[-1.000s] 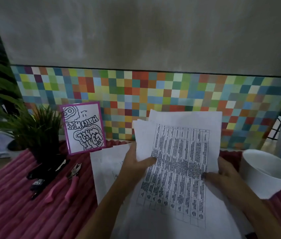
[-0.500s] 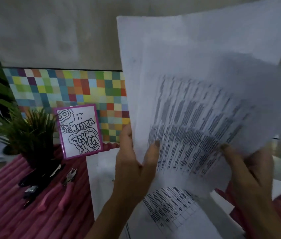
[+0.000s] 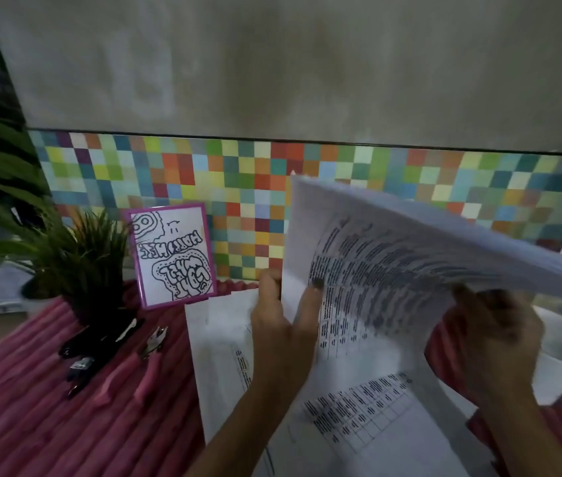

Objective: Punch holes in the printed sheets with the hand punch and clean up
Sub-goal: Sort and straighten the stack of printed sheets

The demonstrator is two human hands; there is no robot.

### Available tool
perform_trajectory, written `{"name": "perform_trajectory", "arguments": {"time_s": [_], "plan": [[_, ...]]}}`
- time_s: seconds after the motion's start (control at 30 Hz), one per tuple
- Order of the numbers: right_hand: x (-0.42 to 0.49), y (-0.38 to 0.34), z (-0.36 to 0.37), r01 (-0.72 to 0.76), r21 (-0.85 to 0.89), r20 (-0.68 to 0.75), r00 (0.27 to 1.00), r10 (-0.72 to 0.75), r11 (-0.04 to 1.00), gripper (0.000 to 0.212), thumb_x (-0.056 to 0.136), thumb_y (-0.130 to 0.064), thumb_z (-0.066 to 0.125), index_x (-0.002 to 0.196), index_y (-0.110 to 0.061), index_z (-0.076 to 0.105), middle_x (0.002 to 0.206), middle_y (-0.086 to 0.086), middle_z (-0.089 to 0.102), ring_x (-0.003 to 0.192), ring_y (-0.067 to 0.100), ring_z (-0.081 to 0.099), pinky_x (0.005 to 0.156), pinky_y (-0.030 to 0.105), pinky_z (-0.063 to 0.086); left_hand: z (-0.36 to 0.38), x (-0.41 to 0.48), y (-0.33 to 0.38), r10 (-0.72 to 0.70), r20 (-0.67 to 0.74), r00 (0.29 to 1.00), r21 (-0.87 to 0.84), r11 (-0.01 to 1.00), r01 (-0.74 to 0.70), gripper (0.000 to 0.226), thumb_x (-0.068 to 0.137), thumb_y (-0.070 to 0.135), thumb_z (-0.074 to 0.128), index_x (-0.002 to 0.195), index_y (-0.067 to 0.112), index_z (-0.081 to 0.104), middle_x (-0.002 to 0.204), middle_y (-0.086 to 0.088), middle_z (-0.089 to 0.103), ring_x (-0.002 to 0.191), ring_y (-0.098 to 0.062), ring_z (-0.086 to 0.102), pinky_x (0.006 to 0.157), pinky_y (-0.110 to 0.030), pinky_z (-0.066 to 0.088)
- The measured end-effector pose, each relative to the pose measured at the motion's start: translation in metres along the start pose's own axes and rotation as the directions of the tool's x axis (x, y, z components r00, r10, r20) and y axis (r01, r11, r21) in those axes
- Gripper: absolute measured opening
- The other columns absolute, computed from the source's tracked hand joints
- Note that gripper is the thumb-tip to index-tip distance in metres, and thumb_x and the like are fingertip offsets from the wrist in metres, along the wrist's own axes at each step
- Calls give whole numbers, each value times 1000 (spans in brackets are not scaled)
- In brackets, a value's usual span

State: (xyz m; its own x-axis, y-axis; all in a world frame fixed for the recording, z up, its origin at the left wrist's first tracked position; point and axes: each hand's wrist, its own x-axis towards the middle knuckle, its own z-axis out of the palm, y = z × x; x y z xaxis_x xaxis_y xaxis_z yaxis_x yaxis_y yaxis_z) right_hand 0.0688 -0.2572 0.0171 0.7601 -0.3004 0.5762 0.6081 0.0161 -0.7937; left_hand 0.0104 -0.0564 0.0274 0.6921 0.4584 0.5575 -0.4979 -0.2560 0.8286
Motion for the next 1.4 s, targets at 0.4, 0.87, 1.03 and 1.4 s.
{"name": "perform_trajectory", "arguments": {"time_s": [0.4,0.87,1.03,1.4], "plan": [[19,-1,-11,-159,-95,66,984,166,983,11,94,-6,58,100,-5,67,88,7,74,75,21,69,70,37,57,-5,8,-25,-237,278,931,201,962,185,23,98,33,52,81,18,57,63,4,53,60,-1,55,58,-26,47],[-8,51,-4,-52,-740,456,695,556,671,28,76,-2,76,70,-26,63,64,-16,67,63,-1,62,61,21,49,-28,34,-84,-727,21,686,567,573,591,95,79,46,74,147,6,21,154,-15,23,139,-35,31,112,-48,35],[-14,56,1,-109,-705,397,759,517,701,32,64,5,80,75,-22,65,84,2,67,81,24,65,71,38,51,-21,8,-87,-585,206,784,804,558,205,102,77,43,77,149,6,15,144,-15,41,132,-33,40,108,-44,40],[-19,52,5,-209,-659,203,875,438,722,31,71,1,73,101,-7,70,94,6,71,88,29,65,76,42,54,-7,4,-94,-317,255,913,349,911,219,79,79,-1,68,147,18,32,148,1,41,131,-18,43,92,-6,45]]}}
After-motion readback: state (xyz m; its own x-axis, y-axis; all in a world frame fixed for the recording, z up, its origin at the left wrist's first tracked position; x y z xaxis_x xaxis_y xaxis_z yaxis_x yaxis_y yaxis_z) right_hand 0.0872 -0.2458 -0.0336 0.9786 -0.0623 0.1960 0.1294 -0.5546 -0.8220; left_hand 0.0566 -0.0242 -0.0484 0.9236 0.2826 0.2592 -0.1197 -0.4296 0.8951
